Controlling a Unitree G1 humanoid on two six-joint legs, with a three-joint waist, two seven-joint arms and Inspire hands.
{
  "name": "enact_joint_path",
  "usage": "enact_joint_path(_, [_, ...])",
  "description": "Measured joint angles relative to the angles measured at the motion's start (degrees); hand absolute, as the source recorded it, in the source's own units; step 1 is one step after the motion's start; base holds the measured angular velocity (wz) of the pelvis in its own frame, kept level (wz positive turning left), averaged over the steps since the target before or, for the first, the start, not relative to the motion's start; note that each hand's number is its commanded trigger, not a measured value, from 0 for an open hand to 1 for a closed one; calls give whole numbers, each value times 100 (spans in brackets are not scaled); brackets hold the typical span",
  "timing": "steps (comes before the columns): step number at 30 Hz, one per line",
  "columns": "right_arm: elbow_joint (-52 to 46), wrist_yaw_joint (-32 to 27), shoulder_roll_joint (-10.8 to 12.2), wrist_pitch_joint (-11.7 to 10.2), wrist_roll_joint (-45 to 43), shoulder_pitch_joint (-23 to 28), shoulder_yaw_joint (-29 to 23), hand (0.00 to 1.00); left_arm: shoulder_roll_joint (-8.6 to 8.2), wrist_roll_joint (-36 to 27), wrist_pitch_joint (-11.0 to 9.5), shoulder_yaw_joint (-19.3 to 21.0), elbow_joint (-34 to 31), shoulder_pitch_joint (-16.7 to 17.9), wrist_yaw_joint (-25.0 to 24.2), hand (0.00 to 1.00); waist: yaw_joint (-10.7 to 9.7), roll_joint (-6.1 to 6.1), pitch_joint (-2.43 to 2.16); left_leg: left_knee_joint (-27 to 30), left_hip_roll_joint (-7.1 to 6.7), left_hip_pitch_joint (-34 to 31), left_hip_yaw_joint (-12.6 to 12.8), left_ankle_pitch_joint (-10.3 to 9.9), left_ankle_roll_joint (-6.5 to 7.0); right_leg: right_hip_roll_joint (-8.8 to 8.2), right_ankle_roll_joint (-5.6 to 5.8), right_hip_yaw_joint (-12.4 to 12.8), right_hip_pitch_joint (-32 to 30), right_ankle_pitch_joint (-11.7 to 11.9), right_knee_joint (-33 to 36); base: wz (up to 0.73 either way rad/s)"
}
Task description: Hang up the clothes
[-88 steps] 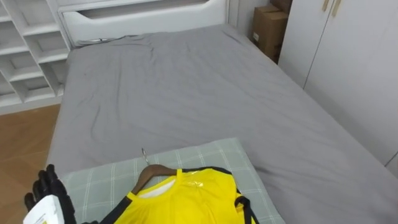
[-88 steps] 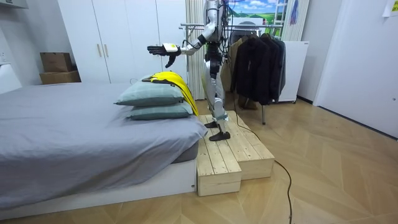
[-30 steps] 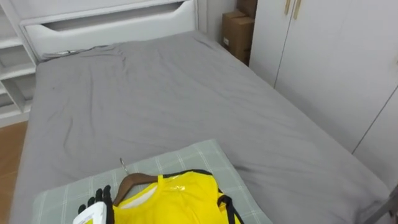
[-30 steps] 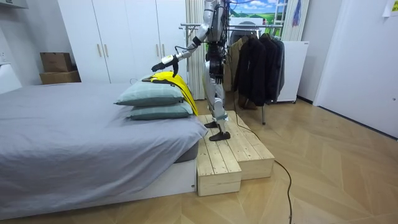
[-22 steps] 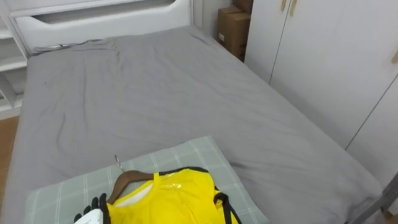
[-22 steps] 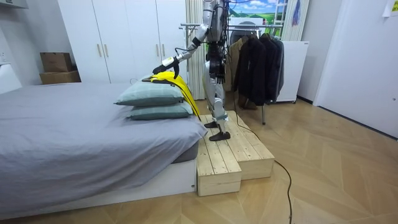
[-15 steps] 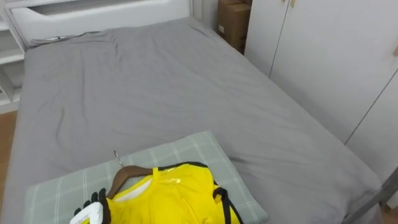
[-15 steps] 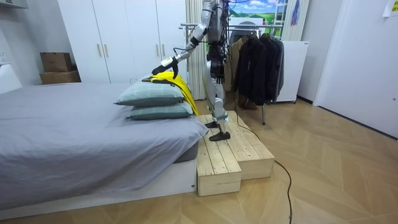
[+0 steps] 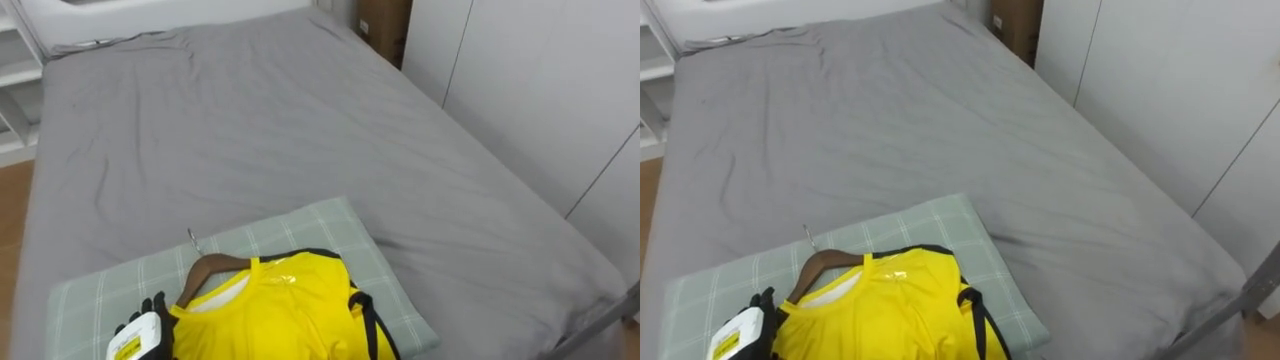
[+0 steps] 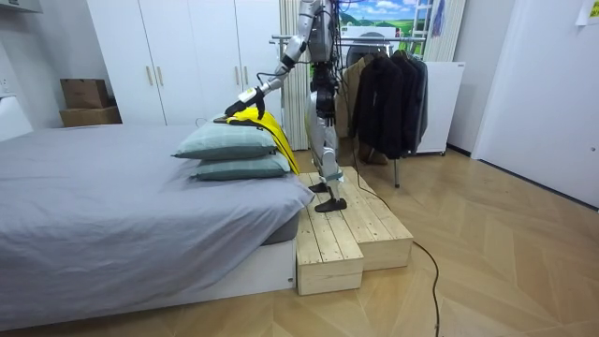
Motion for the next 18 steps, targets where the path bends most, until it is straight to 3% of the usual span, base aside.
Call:
enact_joint_path(6, [-13, -1, 0, -14, 144, -123, 0, 0, 46, -15, 11, -2, 49, -130, 2, 0, 0, 21, -5, 74, 7, -276, -36, 0, 0, -10, -7, -59, -214, 5, -4, 4])
enact_joint_path(8, [-5, -29, -14, -19, 202, -114, -1, 0, 49, -14, 21, -3, 120, -239, 1, 0, -1, 55, 15, 101, 13, -322, -69, 0, 0, -18, -14, -122, -225, 10, -10, 11])
enact_joint_path(14, [-5, -79, -24, -242, 543, -129, -1, 0, 140, -12, 3, 23, 439, -648, -39, 0, 11, 105, 19, 93, 25, -381, -84, 0, 0, -10, -15, -160, -299, 10, -4, 1])
enact_joint_path(18, [0, -100, -22, -304, 817, -128, 4, 0, 172, -13, 0, 23, 491, -696, -88, 0, 10, 82, 34, 89, 23, -376, -62, 0, 0, -12, -15, -161, -305, 10, -4, -1])
